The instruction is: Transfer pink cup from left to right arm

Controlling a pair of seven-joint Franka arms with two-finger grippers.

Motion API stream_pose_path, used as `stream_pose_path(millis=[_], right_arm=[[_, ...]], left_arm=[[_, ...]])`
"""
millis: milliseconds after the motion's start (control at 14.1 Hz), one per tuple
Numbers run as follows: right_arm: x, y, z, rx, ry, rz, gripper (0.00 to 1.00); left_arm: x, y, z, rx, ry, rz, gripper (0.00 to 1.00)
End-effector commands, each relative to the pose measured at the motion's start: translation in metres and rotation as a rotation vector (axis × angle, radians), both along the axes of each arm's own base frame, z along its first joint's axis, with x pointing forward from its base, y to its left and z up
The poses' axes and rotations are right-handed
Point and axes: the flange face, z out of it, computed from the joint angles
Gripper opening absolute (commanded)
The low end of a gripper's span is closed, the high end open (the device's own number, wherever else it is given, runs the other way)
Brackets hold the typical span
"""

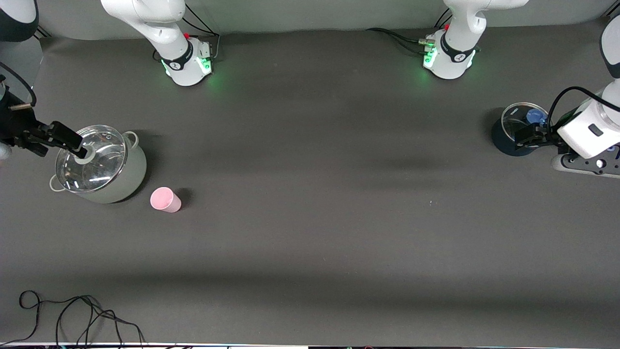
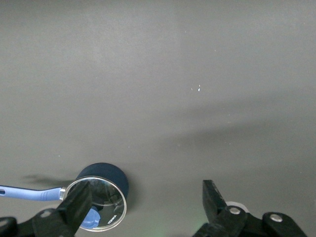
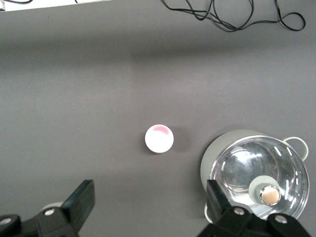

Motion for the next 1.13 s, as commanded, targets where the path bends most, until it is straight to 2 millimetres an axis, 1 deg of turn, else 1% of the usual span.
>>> stream_pose_path(millis=[0,142,284,355,1064], right_arm=[[0.007,0.002,-0.001,-0.019,0.018,0.0,1.0],[0.012,0.0,-0.01,-0.016,0.035,0.002,1.0],[0.012,0.001,-0.011,-0.016,0.037,0.0,1.0],[0.011,0.003,-0.012,-0.015,0.04,-0.001,1.0],[0.007,0.004,-0.014,-0.016,0.069,0.01,1.0]], left_arm=[[0.0,0.002,0.007,-0.009,-0.013,-0.013,1.0],[0.0,0.001,0.006,-0.021,-0.013,0.04,1.0],[0.0,-0.002,0.006,-0.013,-0.014,0.116,1.0],[0.0,-0.001,0.006,-0.013,-0.014,0.116,1.0],[0.002,-0.002,0.004,-0.011,-0.012,0.116,1.0]])
